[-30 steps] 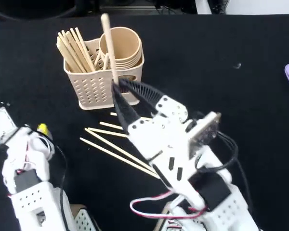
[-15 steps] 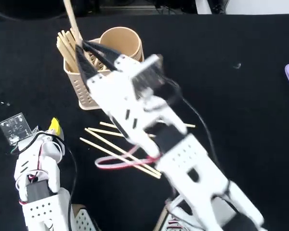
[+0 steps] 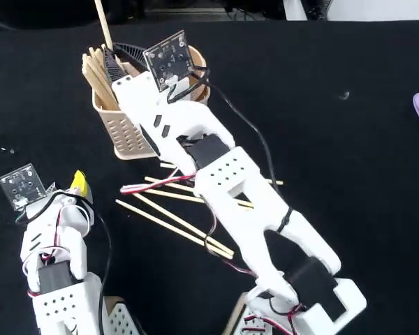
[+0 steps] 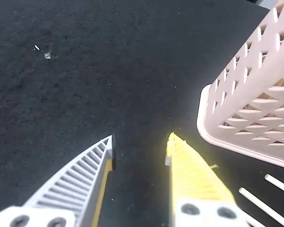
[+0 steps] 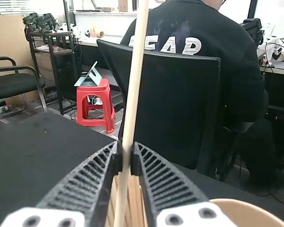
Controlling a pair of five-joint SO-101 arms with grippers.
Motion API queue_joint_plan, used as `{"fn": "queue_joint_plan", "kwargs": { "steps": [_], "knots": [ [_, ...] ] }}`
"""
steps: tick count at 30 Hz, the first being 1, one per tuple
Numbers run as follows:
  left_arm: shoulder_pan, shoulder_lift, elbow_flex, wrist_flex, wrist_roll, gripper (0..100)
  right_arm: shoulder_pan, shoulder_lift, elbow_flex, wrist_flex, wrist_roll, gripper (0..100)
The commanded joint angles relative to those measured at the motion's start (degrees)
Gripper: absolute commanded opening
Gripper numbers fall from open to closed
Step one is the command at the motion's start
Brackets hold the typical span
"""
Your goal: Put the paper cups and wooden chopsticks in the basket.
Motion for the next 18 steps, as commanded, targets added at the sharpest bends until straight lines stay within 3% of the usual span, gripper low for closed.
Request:
{"fn": "queue_joint_plan", "kwargs": {
  "steps": [1,11,18],
  "knots": [
    [0.75,-0.88,1.19,0.35,-0.35,19,0.97,-2.59,2.42,0.44,0.09,1.2],
    [0.75,-0.88,1.19,0.35,-0.35,19,0.97,-3.38,1.45,0.18,5.63,1.2],
    [0.66,-0.79,1.19,0.35,-0.35,19,1.14,-3.38,-0.84,0.26,5.45,1.2]
  ]
}}
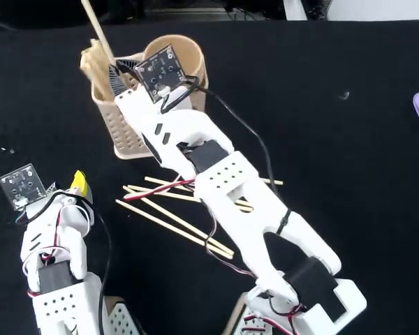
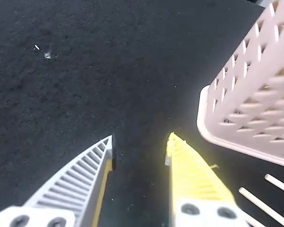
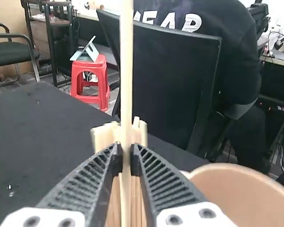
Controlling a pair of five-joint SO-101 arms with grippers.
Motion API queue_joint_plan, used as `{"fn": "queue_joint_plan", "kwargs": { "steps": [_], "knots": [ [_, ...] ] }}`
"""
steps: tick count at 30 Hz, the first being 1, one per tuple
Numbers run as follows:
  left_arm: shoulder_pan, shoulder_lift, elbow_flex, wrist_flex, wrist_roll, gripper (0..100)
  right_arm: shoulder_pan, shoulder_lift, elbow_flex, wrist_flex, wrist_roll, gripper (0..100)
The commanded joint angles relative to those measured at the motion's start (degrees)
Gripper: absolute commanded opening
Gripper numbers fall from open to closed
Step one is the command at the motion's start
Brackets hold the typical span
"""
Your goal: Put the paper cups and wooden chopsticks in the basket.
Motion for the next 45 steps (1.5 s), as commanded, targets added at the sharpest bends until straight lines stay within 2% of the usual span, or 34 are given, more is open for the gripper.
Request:
{"fn": "queue_joint_plan", "kwargs": {
  "steps": [1,12,14,18,26,28,30,36,38,41,45],
  "knots": [
    [0.66,-0.79,1.19,0.35,-0.35,19,0.79,-2.86,-4.35,-0.26,0.79,1.2],
    [0.66,-0.79,1.19,0.35,-0.35,19,0.70,-3.21,0.40,0.09,0.79,1.4],
    [0.66,-0.79,1.19,0.35,-0.35,19,0.70,-2.86,1.89,0.18,0.79,5.4],
    [0.66,-0.79,1.19,0.35,-0.35,19,0.70,-3.38,4.79,0.18,0.79,21.8],
    [0.66,-0.79,1.19,0.35,-0.35,19,1.85,-14.02,3.65,0.62,1.05,11.6],
    [0.66,-0.79,1.19,0.35,-0.35,19,1.93,-19.12,3.47,6.15,1.05,10.0],
    [0.66,-0.79,1.19,0.35,-0.35,19,1.58,-24.57,3.30,16.09,1.05,9.2],
    [0.66,-0.79,1.19,0.35,-0.35,19,-1.14,-38.90,4.09,56.79,1.14,9.4],
    [0.66,-0.79,1.19,0.35,-0.35,19,-1.14,-40.22,6.11,66.46,1.14,9.6],
    [0.66,-0.79,1.19,0.35,-0.35,19,-1.14,-39.34,13.76,71.74,2.99,12.4],
    [0.75,-0.79,1.19,0.35,-0.35,19,-5.27,-33.89,28.00,63.03,7.47,22.4]
  ]
}}
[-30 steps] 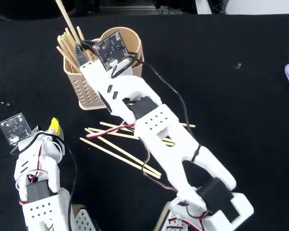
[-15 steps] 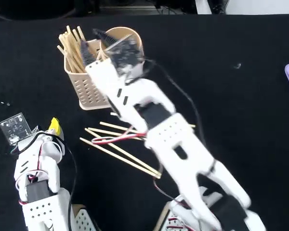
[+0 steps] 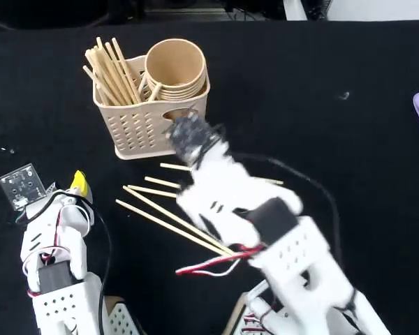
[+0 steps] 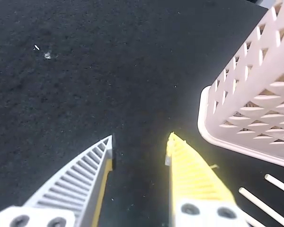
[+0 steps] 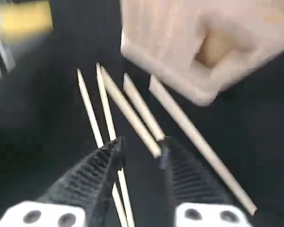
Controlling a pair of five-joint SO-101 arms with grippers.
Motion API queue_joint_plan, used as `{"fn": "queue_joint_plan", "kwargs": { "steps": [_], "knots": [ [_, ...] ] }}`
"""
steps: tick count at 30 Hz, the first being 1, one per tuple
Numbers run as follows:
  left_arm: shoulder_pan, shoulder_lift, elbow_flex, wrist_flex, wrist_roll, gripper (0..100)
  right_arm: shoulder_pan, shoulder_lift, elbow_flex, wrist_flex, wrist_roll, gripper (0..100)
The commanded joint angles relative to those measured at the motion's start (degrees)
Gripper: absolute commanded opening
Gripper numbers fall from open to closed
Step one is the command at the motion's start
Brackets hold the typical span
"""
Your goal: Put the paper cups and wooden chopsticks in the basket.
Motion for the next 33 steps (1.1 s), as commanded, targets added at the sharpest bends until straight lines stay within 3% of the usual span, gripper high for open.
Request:
{"fn": "queue_joint_plan", "kwargs": {
  "steps": [1,6,13,21,28,30,33],
  "knots": [
    [0.75,-0.79,1.19,0.35,-0.35,19,-5.27,5.05,10.15,-8.97,3.34,22.6],
    [0.75,-0.79,1.19,0.35,-0.35,19,-10.81,18.59,12.62,-21.45,4.04,19.0],
    [0.75,-0.79,1.19,0.35,-0.35,19,-13.01,31.34,5.67,-21.89,5.19,19.1],
    [0.75,-0.79,1.19,0.35,-0.35,19,-8.09,41.98,-1.27,-21.45,10.11,18.8],
    [0.75,-0.79,1.19,0.35,-0.35,19,-8.35,46.46,-1.54,-21.54,10.90,18.6],
    [0.75,-0.79,1.19,0.35,-0.35,19,-8.35,46.55,-1.54,-21.45,10.73,14.5],
    [0.75,-0.79,1.19,0.35,-0.35,19,-8.35,46.46,-1.54,-21.36,10.81,0.4]
  ]
}}
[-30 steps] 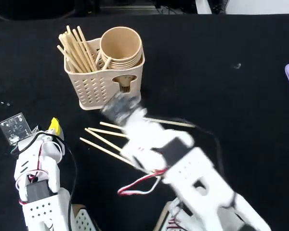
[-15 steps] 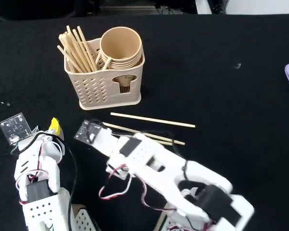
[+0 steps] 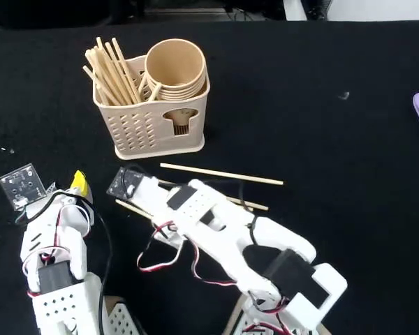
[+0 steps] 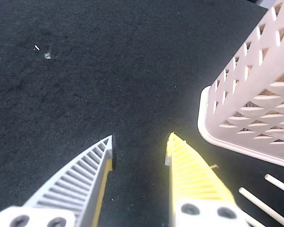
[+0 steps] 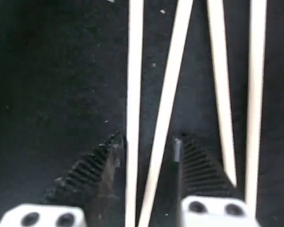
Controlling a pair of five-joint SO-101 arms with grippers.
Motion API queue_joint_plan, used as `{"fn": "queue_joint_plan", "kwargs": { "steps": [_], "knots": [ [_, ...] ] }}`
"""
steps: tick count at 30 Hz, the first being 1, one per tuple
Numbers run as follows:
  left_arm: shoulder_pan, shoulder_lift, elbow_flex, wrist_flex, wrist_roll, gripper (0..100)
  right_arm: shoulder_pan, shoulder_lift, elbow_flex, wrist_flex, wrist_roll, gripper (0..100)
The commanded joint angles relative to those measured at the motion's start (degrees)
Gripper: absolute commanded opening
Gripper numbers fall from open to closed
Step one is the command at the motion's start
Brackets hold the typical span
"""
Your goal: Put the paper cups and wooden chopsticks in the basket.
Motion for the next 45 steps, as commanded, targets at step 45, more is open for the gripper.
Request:
{"fn": "queue_joint_plan", "kwargs": {
  "steps": [45],
  "knots": [
    [0.66,-0.79,1.19,0.35,-0.35,19,7.38,-20.97,-13.58,-66.90,-10.90,1.1]
  ]
}}
